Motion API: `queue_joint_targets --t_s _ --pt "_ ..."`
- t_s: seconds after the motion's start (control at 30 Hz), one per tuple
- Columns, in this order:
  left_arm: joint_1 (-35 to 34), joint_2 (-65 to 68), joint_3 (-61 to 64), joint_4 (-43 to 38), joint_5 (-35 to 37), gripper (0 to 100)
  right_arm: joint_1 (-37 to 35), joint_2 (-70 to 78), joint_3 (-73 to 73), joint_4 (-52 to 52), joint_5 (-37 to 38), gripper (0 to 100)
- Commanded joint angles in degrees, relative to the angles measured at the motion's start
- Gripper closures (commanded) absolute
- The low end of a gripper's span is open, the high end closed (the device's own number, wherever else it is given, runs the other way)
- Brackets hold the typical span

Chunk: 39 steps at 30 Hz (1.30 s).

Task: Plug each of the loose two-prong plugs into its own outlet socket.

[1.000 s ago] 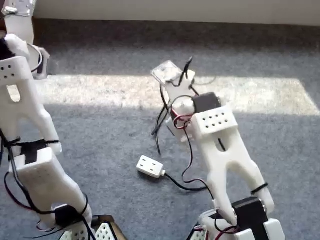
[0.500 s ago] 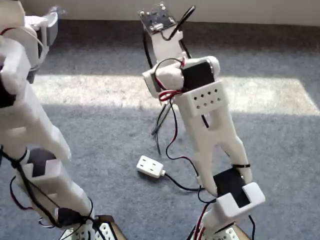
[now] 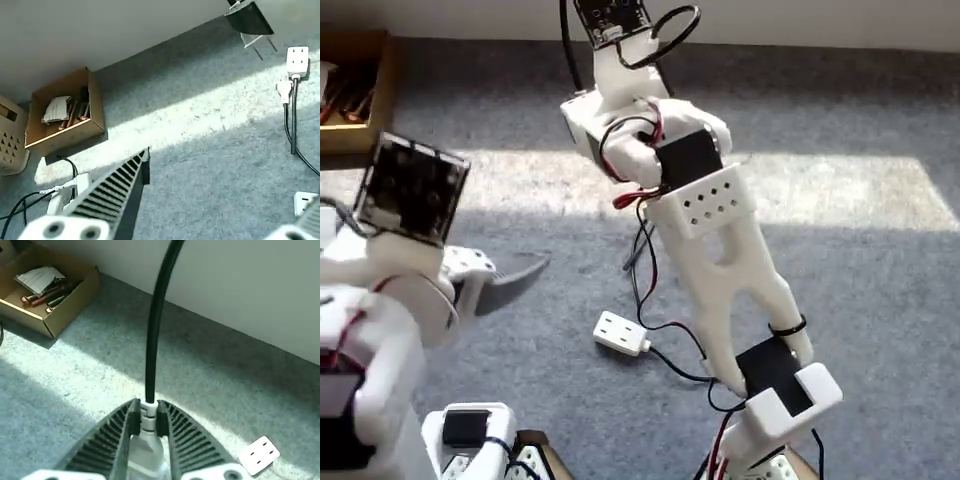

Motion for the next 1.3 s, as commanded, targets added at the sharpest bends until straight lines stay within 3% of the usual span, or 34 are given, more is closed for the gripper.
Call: queue_joint_targets --t_s 0.0,0.17,0.33,0.43,0.63,0.87,1.07,1.27 --pt "-2.9 -12.9 19.5 -10.3 -0.1 47 -0.3 -0.9 -0.6 -0.9 0.8 99.3" --pt "-9.5 -22.8 39.0 -23.7 4.6 47 -0.6 -1.0 -0.5 6.9 1.7 99.3" --pt "-9.7 -26.2 49.9 -32.0 13.2 47 -0.7 -1.4 -0.6 13.3 -1.6 99.3" --pt "-9.5 -26.4 50.9 -33.2 18.0 47 -1.0 -3.7 1.4 13.9 -3.7 99.3" --pt "-1.3 -26.7 51.2 -33.2 24.1 47 -8.6 -12.2 17.5 10.5 -6.7 99.3" --pt "2.1 -26.8 55.2 -34.4 24.5 47 -10.2 -25.0 38.6 1.5 -7.4 99.3" --pt "2.2 -26.4 61.9 -41.7 24.4 47 -10.3 -32.7 40.4 5.3 -7.3 99.3" --pt "2.2 -26.2 63.4 -42.9 24.4 47 -10.3 -33.5 40.2 8.7 -6.4 99.3"
